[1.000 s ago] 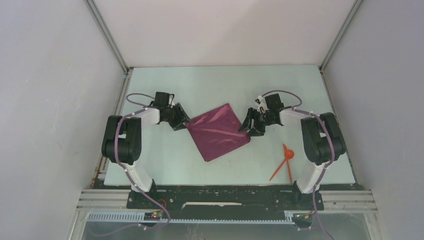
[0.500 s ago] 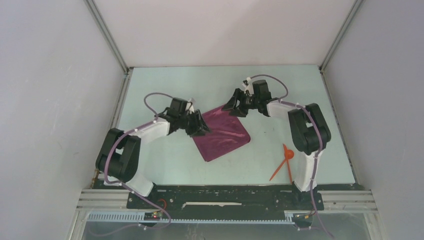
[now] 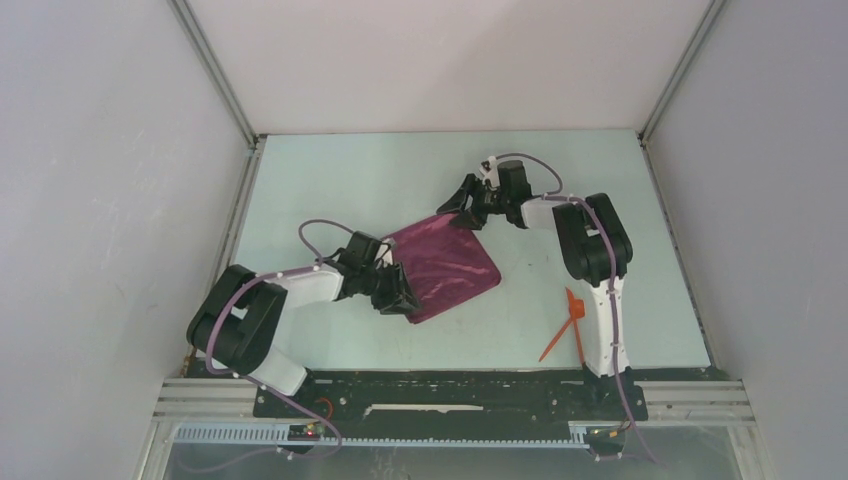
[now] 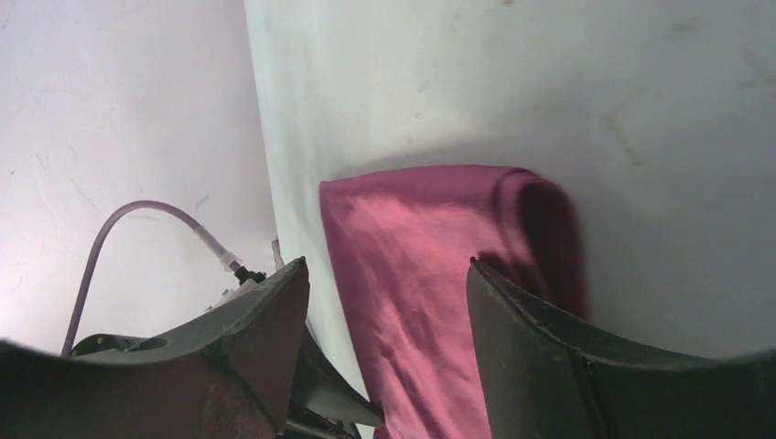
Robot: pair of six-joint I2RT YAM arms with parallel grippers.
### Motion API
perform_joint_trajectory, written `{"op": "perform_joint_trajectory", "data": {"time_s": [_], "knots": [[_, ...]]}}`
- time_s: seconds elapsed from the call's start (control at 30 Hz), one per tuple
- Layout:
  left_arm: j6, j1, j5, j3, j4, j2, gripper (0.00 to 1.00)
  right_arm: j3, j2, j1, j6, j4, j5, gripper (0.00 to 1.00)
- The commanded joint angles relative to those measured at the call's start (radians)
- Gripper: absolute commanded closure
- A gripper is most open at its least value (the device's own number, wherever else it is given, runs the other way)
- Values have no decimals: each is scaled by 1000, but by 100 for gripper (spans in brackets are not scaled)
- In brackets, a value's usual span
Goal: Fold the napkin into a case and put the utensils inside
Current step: Smooth out the square-folded napkin at the center of the board.
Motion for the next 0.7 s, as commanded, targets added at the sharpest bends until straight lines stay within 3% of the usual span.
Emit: {"op": "perform_joint_trajectory", "data": {"time_s": [0.0, 0.1, 0.23, 0.37, 0.5, 0.57, 0.67], "knots": [[26, 2, -31, -21, 11, -16, 57, 50, 40, -28, -4, 18, -15, 29], [48, 2, -52, -3, -38, -61, 55, 83, 13, -27, -67, -77, -10, 29], [74, 2, -57, 45, -125, -143, 48, 179, -90, -16, -236, -470, 65, 27], [80, 0, -66, 75, -189, -228, 42, 100, -316, 6, -364, -767, 321, 24], [41, -13, -79, 66, -244, -245, 44, -26, -446, 13, -396, -909, 364, 30], [12, -28, -81, 38, -227, -265, 47, -89, -503, 11, -390, -928, 380, 40], [-2, -36, -100, -2, -196, -276, 52, -172, -553, 6, -385, -918, 404, 44]]}}
